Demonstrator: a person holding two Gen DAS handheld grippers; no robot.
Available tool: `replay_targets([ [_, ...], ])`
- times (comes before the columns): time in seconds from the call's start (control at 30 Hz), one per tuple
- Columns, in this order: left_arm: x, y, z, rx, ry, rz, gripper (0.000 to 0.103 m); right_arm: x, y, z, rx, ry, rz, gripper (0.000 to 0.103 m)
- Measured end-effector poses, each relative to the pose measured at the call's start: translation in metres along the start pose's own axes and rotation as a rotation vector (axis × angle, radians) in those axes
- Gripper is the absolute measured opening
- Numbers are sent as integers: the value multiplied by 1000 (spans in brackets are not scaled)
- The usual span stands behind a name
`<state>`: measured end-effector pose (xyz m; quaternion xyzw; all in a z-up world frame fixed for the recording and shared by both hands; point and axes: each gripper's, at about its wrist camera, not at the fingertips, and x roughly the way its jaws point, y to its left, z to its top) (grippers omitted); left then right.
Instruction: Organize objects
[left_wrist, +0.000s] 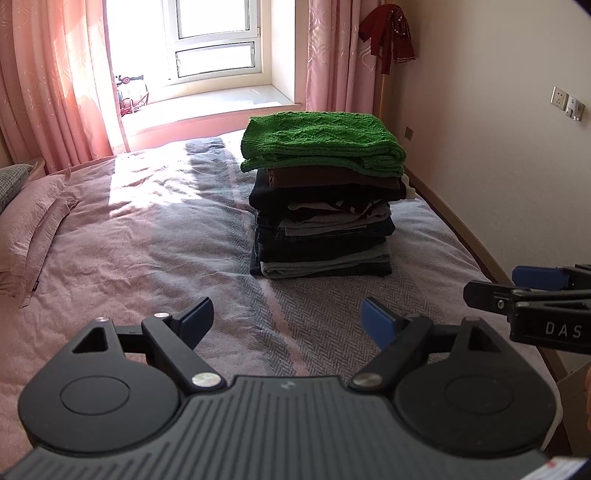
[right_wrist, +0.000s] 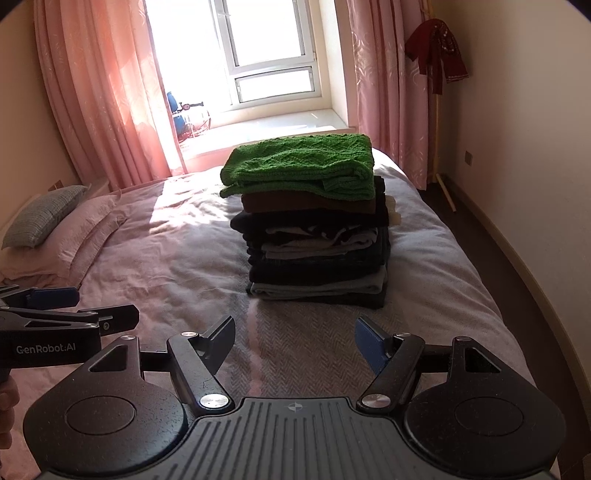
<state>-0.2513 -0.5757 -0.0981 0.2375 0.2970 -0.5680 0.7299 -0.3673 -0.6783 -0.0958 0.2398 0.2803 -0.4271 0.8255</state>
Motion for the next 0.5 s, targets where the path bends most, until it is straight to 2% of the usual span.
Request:
replay_targets([
  [0.5,6,-4,4,18,0,-4,85,5,-3,3,6,2,-5,69],
])
